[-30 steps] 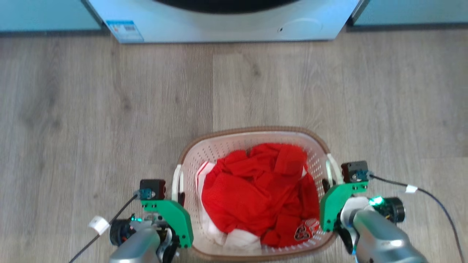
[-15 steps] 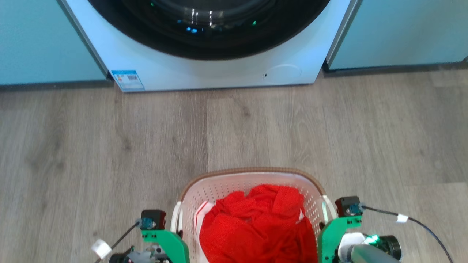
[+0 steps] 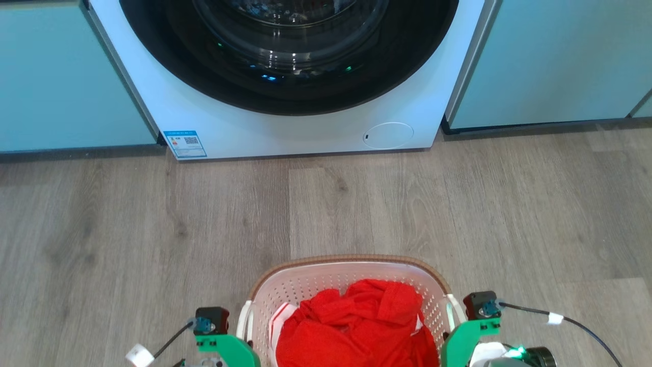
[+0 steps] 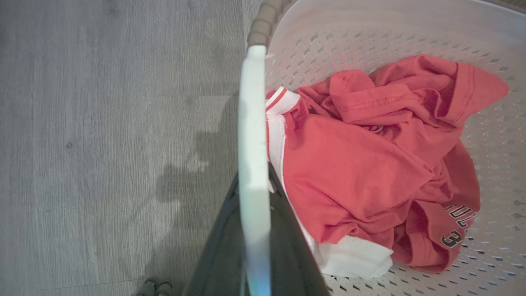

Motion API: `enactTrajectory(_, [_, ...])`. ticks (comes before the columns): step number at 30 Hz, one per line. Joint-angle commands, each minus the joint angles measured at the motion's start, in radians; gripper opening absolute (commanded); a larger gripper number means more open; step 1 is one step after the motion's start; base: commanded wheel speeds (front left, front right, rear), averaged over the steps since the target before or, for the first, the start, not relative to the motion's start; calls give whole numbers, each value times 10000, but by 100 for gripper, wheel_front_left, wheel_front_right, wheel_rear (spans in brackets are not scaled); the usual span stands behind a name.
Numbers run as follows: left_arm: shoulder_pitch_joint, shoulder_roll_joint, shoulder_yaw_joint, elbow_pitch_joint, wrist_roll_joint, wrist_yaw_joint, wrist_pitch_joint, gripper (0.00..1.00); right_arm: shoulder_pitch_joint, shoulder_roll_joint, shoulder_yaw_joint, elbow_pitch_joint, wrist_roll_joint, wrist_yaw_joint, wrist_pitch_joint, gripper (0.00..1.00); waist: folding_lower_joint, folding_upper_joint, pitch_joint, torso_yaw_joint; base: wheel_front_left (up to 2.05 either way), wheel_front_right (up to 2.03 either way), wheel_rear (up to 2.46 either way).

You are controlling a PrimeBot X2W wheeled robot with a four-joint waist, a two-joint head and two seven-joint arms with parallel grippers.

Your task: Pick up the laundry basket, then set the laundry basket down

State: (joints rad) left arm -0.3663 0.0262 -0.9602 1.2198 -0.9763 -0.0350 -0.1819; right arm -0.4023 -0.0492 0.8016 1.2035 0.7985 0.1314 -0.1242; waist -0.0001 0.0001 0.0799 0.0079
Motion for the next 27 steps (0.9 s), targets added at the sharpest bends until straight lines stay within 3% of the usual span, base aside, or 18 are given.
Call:
enactTrajectory(1, [-183,240,135,-1,-83,11,-52,0,-8,-10,275,-76,74,-7,-102,0,1,-1,-36,11,0,0,0])
enactTrajectory(27, [-256,240,-341,280,-670,-67,-99,0,-196,-10,1266,108,955,-7,-294,0,1,-1,-132,-51,0,0,0])
